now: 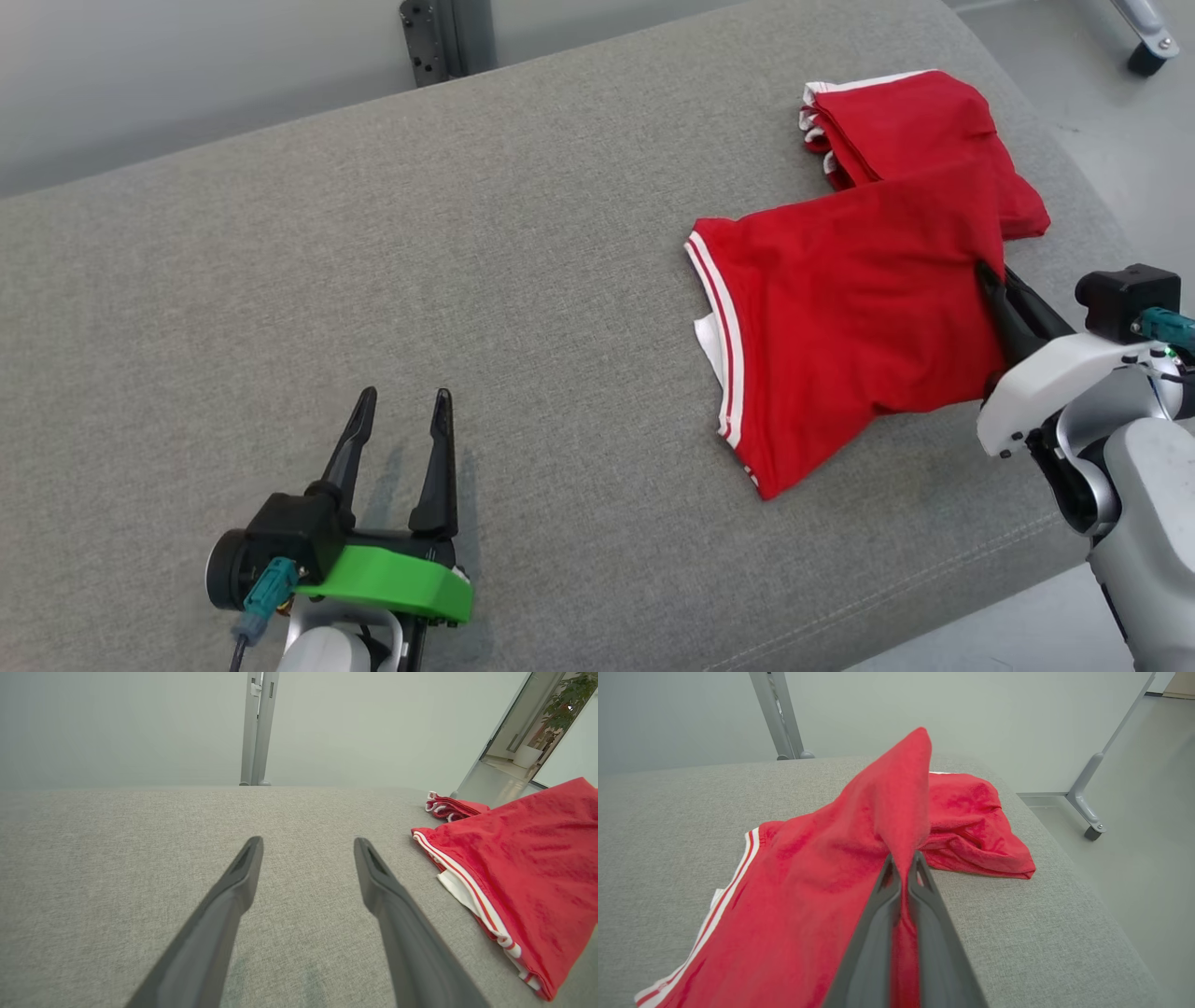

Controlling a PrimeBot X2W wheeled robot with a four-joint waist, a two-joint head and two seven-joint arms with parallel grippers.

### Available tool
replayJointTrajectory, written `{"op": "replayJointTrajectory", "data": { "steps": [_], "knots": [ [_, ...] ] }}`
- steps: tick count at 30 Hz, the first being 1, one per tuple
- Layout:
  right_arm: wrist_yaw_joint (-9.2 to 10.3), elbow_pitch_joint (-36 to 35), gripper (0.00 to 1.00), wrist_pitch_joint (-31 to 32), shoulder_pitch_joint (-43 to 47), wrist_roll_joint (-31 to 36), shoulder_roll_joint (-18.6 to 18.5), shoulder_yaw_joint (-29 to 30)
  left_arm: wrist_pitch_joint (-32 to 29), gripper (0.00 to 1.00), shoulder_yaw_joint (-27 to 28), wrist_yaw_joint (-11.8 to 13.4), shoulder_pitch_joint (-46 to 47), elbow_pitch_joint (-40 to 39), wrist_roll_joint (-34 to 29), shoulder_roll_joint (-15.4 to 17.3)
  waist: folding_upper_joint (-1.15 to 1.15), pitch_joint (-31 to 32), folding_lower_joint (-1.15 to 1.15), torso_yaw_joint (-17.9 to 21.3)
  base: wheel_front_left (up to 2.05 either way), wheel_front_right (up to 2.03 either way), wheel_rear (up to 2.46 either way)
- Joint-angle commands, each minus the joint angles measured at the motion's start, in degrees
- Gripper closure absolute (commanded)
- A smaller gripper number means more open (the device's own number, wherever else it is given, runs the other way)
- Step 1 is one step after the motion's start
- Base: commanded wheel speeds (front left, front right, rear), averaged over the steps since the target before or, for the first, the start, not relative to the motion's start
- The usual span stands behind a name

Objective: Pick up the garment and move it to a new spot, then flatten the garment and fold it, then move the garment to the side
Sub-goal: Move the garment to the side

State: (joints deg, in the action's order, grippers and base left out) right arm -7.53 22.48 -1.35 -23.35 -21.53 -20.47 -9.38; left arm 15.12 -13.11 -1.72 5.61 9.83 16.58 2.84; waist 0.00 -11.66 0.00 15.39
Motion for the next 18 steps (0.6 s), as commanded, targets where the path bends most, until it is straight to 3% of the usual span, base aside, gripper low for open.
{"op": "replayJointTrajectory", "data": {
  "steps": [1, 11, 18],
  "knots": [
    [0.09, -0.28, 1.00, -0.10, -1.24, 0.18, 0.14, -0.08, 0.00, 0.00, 0.40, -0.17, 0.88, 0.23, -0.58, 0.30, 0.00, -1.15, 0.00, 0.93, 0.00, 0.00, 0.00],
    [0.09, 3.00, 1.00, 1.72, -10.37, 2.90, 0.37, 3.51, 0.00, 0.00, 0.93, -0.23, 0.00, 0.26, 0.28, 0.19, 0.00, 0.76, 0.00, -4.36, 0.00, 0.00, 0.00],
    [0.09, 7.24, 1.00, 2.72, -16.07, 4.46, -1.37, 5.43, 0.00, 0.00, 0.62, 0.21, -0.09, -0.26, 0.90, 0.16, 0.00, 0.60, 0.00, -7.22, 0.00, 0.00, 0.00]
  ]
}}
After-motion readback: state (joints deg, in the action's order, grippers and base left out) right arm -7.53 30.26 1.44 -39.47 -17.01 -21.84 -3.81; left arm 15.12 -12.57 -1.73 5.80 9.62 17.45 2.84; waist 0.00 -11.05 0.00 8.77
